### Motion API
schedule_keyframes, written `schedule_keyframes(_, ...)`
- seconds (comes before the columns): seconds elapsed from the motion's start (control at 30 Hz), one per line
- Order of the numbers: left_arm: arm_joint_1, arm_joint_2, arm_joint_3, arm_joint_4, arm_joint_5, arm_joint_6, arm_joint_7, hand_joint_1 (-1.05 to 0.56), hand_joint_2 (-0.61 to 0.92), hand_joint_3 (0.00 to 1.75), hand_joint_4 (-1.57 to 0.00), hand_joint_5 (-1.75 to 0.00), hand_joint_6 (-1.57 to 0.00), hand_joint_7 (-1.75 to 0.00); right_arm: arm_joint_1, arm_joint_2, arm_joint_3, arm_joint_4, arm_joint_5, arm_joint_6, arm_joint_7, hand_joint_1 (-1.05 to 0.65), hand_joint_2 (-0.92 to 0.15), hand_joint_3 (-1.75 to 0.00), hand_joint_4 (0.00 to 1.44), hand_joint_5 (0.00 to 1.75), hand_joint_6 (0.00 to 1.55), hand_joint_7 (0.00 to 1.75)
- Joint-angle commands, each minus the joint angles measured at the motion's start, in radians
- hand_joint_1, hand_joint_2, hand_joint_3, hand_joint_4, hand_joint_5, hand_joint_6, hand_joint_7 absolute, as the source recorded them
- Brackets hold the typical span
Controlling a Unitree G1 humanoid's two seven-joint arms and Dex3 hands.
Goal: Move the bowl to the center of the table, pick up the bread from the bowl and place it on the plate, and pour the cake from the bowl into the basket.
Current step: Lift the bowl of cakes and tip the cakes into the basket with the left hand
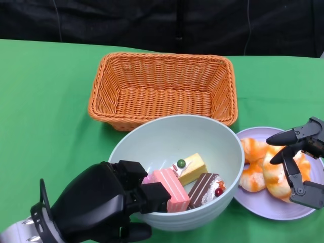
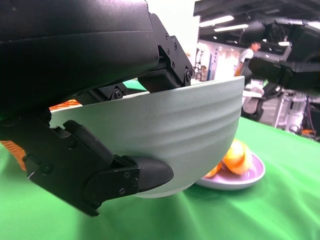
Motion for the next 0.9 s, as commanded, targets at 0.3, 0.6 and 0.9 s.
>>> schedule_keyframes(0.3, 0.028, -0.133, 0.069, -0.139, -0.219, 0.076, -0.179, -0.18, 0.29, 1.51, -1.0, -1.75, -0.78, -1.75, 0.005, 0.002, -0.009, -0.002, 0.005, 0.019, -0.011, 0.09, -0.45, -1.19, 0.76, 1.29, 0.69, 0.97)
schedule_keyframes(0.6, 0.025, -0.213, 0.096, -0.22, -0.309, 0.154, -0.272, -0.27, 0.27, 1.61, -1.02, -1.75, -0.8, -1.75, 0.009, 0.003, -0.001, 0.004, 0.002, 0.019, -0.01, 0.05, -0.47, -1.15, 0.77, 1.29, 0.69, 0.99)
schedule_keyframes(0.9, -0.022, -0.38, 0.094, -0.218, -0.394, 0.214, -0.277, -0.18, 0.11, 1.71, -1.02, -1.75, -0.81, -1.75, 0.025, 0.003, 0.011, 0.0, 0.009, 0.043, -0.006, 0.09, -0.44, -1.2, 0.75, 1.31, 0.7, 1.02)
